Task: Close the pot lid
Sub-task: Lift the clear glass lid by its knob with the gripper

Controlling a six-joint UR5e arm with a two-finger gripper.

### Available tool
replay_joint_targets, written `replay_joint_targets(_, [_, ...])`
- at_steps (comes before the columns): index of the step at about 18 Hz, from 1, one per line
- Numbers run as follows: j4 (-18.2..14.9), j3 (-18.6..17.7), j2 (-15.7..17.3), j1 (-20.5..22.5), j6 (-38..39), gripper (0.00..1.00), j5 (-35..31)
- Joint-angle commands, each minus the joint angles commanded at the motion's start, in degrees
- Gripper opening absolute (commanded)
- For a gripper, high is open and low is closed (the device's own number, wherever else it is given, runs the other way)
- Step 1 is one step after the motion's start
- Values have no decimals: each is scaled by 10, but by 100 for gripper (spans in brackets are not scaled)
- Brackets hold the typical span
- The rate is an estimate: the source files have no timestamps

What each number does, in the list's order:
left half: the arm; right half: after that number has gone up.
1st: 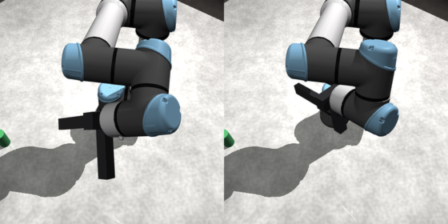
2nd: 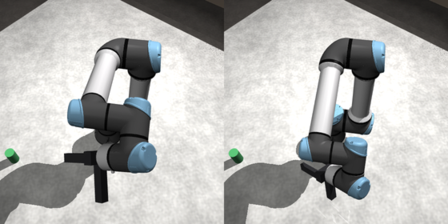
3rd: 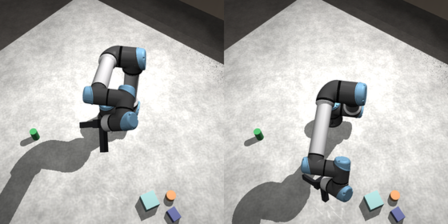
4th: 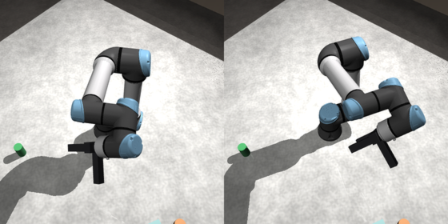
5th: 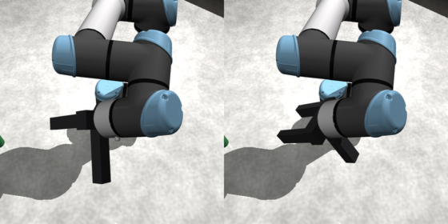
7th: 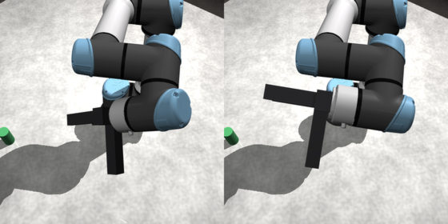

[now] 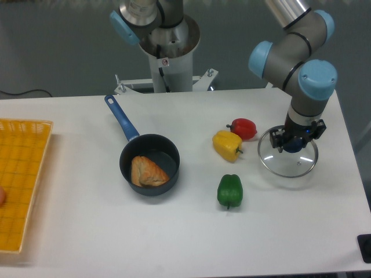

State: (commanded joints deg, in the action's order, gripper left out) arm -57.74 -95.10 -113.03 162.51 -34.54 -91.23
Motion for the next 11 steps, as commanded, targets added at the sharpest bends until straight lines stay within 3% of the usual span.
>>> replay_joint_targets(11, [-40, 7, 32, -37, 0, 52, 0])
